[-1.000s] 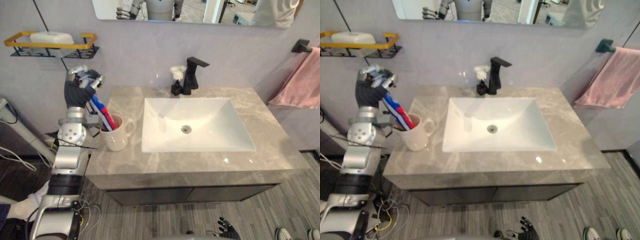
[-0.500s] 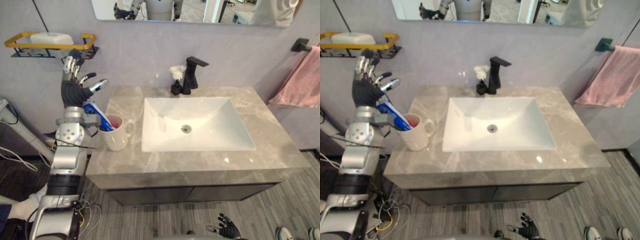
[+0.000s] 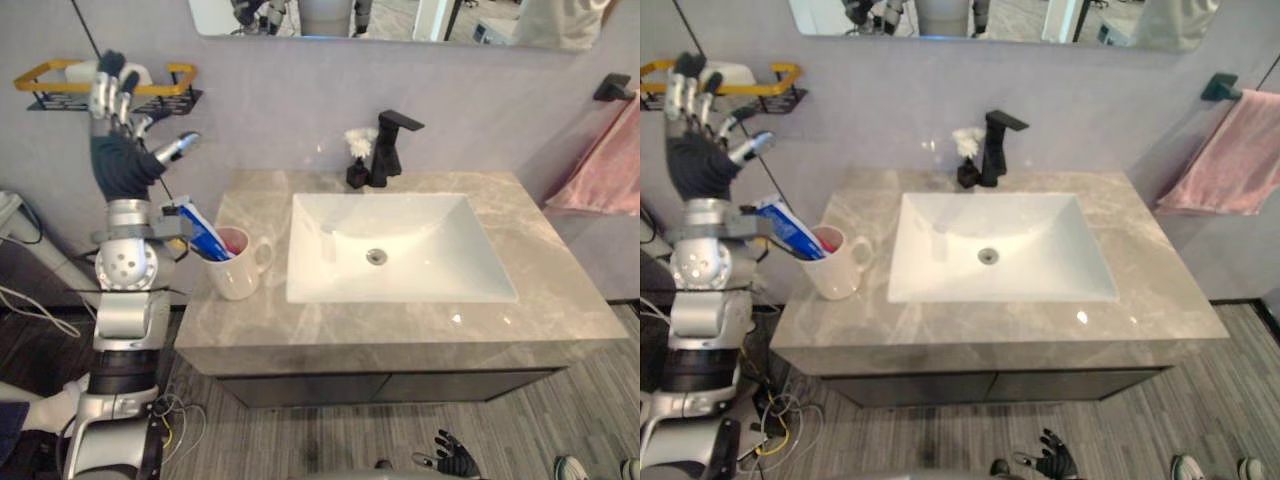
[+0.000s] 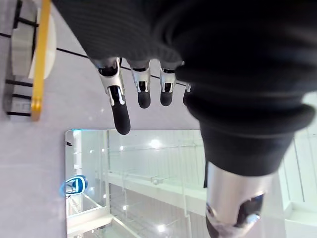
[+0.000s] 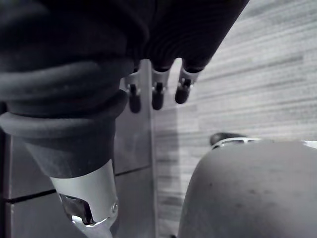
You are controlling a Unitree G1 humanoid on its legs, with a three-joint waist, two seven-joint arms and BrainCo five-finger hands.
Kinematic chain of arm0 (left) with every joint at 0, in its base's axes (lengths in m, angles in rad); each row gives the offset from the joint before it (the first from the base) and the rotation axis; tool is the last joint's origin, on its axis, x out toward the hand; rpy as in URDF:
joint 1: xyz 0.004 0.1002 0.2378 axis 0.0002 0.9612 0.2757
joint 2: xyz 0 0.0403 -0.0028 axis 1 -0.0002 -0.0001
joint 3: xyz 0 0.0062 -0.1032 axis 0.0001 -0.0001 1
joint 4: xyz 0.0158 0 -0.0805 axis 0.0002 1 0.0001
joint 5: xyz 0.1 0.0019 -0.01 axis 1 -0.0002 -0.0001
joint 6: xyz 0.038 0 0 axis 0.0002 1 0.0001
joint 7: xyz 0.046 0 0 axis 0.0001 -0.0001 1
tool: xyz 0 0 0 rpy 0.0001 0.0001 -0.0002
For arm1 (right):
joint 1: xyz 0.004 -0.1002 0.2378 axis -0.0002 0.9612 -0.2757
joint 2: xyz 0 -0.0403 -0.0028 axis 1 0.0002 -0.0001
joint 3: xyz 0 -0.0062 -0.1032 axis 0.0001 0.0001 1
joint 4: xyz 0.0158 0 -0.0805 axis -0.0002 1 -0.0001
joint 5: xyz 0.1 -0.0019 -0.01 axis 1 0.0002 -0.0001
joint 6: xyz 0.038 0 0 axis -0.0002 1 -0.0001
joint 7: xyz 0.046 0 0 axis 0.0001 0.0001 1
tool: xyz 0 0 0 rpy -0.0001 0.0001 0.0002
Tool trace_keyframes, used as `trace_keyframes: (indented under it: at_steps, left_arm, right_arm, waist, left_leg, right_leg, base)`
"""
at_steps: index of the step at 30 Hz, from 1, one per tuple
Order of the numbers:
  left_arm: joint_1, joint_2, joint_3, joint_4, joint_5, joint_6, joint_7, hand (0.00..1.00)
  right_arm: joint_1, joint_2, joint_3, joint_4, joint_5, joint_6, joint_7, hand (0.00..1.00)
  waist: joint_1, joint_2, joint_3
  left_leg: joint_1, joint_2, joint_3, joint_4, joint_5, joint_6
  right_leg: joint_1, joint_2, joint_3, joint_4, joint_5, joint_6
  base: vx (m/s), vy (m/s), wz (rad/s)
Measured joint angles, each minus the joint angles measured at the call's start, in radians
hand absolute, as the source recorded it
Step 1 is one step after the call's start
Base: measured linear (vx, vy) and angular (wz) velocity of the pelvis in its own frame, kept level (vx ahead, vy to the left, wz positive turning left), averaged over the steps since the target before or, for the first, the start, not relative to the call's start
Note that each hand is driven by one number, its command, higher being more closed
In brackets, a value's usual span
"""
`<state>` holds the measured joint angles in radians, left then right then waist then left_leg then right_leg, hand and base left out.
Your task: Organize washtable
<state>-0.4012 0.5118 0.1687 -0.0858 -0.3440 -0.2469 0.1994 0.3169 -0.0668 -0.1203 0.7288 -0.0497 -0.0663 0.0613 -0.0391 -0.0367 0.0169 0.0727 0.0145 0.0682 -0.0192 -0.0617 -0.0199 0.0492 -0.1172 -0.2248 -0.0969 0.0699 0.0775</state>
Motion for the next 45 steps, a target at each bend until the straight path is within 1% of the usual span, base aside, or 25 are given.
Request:
trace_keyframes:
  at_steps: [5,7,10,12,13,14,16,17,19,20,22,24,27,29,32,34,36,37,42,45]
  left_arm:
    - [0.04,0.0,0.071,-0.061,-0.02,-0.022,0.0,0.0]
    - [0.069,0.0,0.091,-0.076,-0.02,-0.032,0.0,0.0]
    - [0.136,-0.001,0.128,-0.084,-0.039,-0.036,-0.001,0.0]
    - [0.209,-0.025,0.167,-0.101,-0.045,-0.036,-0.003,0.0]
    - [0.269,-0.06,0.192,-0.114,-0.051,-0.036,-0.005,0.0]
    - [0.29,-0.073,0.196,-0.114,-0.058,-0.035,-0.005,0.0]
    - [0.354,-0.114,0.196,-0.113,-0.064,-0.034,-0.013,0.0]
    - [0.396,-0.13,0.196,-0.112,-0.078,-0.031,-0.026,0.0]
    - [0.454,-0.15,0.196,-0.11,-0.085,-0.024,-0.027,0.0]
    - [0.467,-0.154,0.196,-0.109,-0.087,-0.022,-0.029,1.0]
    - [0.498,-0.164,0.196,-0.104,-0.088,-0.017,-0.048,1.0]
    - [0.525,-0.199,0.195,-0.098,-0.098,-0.005,-0.065,1.0]
    - [0.543,-0.244,0.185,-0.072,-0.1,0.003,-0.069,1.0]
    - [0.549,-0.26,0.174,-0.058,-0.107,0.008,-0.071,1.0]
    - [0.581,-0.265,0.109,-0.058,-0.121,0.017,-0.11,1.0]
    - [0.587,-0.278,0.059,-0.057,-0.121,0.034,-0.135,1.0]
    - [0.587,-0.286,0.038,-0.053,-0.121,0.04,-0.141,1.0]
    - [0.587,-0.288,0.013,-0.034,-0.12,0.044,-0.156,1.0]
    - [0.603,-0.3,-0.074,-0.014,-0.115,0.054,-0.185,1.0]
    - [0.608,-0.302,-0.103,0.002,-0.112,0.066,-0.201,1.0]
  right_arm:
    - [-0.006,0.0,0.0,0.0,0.0,0.0,0.002,0.0]
    - [-0.005,0.0,-0.001,0.002,0.0,0.0,0.003,0.0]
    - [-0.004,0.0,-0.001,0.003,0.0,0.0,0.002,0.0]
    - [-0.004,0.0,-0.002,0.003,0.0,0.0,0.002,0.0]
    - [-0.004,0.0,-0.002,0.004,0.0,0.0,0.002,0.0]
    - [-0.004,0.0,-0.002,0.004,0.0,0.0,0.002,0.0]
    - [-0.003,0.0,-0.006,0.006,0.0,0.0,0.002,0.0]
    - [-0.004,0.0,-0.009,0.006,0.0,0.0,0.002,0.0]
    - [-0.005,0.0,-0.016,0.006,0.0,0.0,0.003,0.0]
    - [-0.005,0.001,-0.022,0.006,0.0,0.0,0.002,0.0]
    - [-0.004,-0.001,-0.029,0.007,0.0,0.0,0.002,0.0]
    - [-0.005,-0.002,-0.029,0.006,0.0,0.0,0.002,0.0]
    - [-0.004,-0.002,-0.029,0.006,0.0,0.0,0.002,0.0]
    - [-0.007,-0.002,-0.029,0.006,-0.001,0.0,0.002,0.0]
    - [-0.01,-0.002,-0.028,0.005,-0.001,0.0,0.002,0.0]
    - [-0.017,-0.002,-0.027,0.004,-0.001,0.0,0.002,0.0]
    - [-0.018,-0.002,-0.027,0.004,-0.001,0.0,0.002,0.0]
    - [-0.02,-0.002,-0.026,0.004,-0.001,0.0,0.002,0.0]
    - [-0.021,-0.002,-0.025,0.004,-0.002,0.0,0.002,0.0]
    - [-0.021,-0.002,-0.022,0.004,-0.002,0.0,0.002,0.0]
  waist:
    - [0.005,0.001,0.001]
    - [0.013,0.002,0.001]
    - [0.022,0.005,0.003]
    - [0.028,0.007,0.005]
    - [0.033,0.008,0.005]
    - [0.036,0.008,0.005]
    - [0.052,0.007,0.005]
    - [0.056,0.007,0.005]
    - [0.06,0.005,0.006]
    - [0.06,0.005,0.006]
    - [0.06,0.003,0.006]
    - [0.061,-0.001,0.006]
    - [0.061,-0.004,0.007]
    - [0.061,-0.006,0.008]
    - [0.061,-0.015,0.01]
    - [0.06,-0.022,0.009]
    - [0.059,-0.022,0.009]
    - [0.058,-0.021,0.009]
    - [0.054,-0.02,0.01]
    - [0.054,-0.018,0.011]
  left_leg:
    - [0.001,-0.001,-0.012,0.002,0.0,0.0]
    - [0.001,0.0,-0.013,0.002,0.0,0.0]
    - [0.0,0.0,-0.013,0.001,0.0,0.0]
    - [-0.001,-0.001,-0.016,0.0,0.0,0.0]
    - [-0.003,-0.001,-0.02,0.0,0.0,0.0]
    - [-0.005,-0.001,-0.022,0.0,0.0,0.0]
    - [-0.007,-0.001,-0.025,0.0,0.0,0.0]
    - [-0.007,0.0,-0.027,0.0,0.0,0.0]
    - [-0.008,0.0,-0.034,0.0,0.0,0.0]
    - [-0.008,0.0,-0.037,0.0,0.0,0.0]
    - [-0.007,0.0,-0.04,0.001,0.0,0.0]
    - [-0.008,0.0,-0.041,0.001,0.0,0.0]
    - [-0.009,0.0,-0.043,0.0,0.0,0.0]
    - [-0.01,0.0,-0.043,0.0,0.0,0.0]
    - [-0.014,0.0,-0.043,-0.001,0.0,0.0]
    - [-0.024,-0.002,-0.043,0.0,0.001,0.001]
    - [-0.023,-0.003,-0.043,0.0,0.0,0.001]
    - [-0.023,-0.005,-0.043,0.0,0.0,0.001]
    - [-0.022,-0.003,-0.04,0.0,0.0,0.001]
    - [-0.021,0.001,-0.038,0.001,0.0,0.001]
  right_leg:
    - [0.007,-0.001,-0.01,0.0,-0.003,0.002]
    - [0.008,-0.001,-0.011,0.0,-0.004,0.002]
    - [0.008,-0.001,-0.011,0.0,-0.006,0.003]
    - [0.008,-0.001,-0.014,0.0,-0.007,0.002]
    - [0.008,-0.001,-0.017,0.0,-0.008,0.002]
    - [0.008,-0.001,-0.019,0.0,-0.009,0.002]
    - [0.007,0.0,-0.023,0.0,-0.01,0.002]
    - [0.007,0.0,-0.024,0.0,-0.011,0.001]
    - [0.01,0.0,-0.032,0.0,-0.012,-0.001]
    - [0.012,0.0,-0.036,0.0,-0.013,-0.002]
    - [0.014,0.0,-0.044,0.0,-0.014,-0.004]
    - [0.014,0.001,-0.049,0.0,-0.014,-0.004]
    - [0.014,0.0,-0.052,0.0,-0.014,-0.004]
    - [0.013,0.001,-0.052,0.0,-0.014,-0.004]
    - [0.008,0.001,-0.052,0.0,-0.015,-0.003]
    - [-0.001,0.001,-0.052,0.0,-0.015,-0.003]
    - [-0.001,0.001,-0.052,0.0,-0.015,-0.003]
    - [-0.001,0.001,-0.052,0.0,-0.015,-0.003]
    - [-0.002,0.001,-0.05,0.0,-0.015,-0.003]
    - [-0.001,0.001,-0.049,0.0,-0.015,-0.003]
  base:
    - [-0.02,-0.009,0.06]
    - [-0.02,-0.007,0.01]
    - [0.0,0.0,0.0]
    - [-0.01,-0.006,0.03]
    - [0.0,-0.01,0.08]
    - [-0.01,-0.014,0.09]
    - [-0.01,-0.014,0.05]
    - [-0.01,-0.011,0.03]
    - [-0.02,-0.015,0.09]
    - [-0.03,-0.016,0.13]
    - [-0.03,-0.013,0.07]
    - [-0.04,-0.013,0.0]
    - [-0.01,-0.003,0.0]
    - [0.0,0.0,0.0]
    - [0.0,0.0,0.0]
    - [0.0,0.0,0.0]
    - [0.0,0.0,0.0]
    - [0.0,0.0,0.0]
    - [0.0,0.0,0.0]
    - [-0.04,-0.017,-0.02]
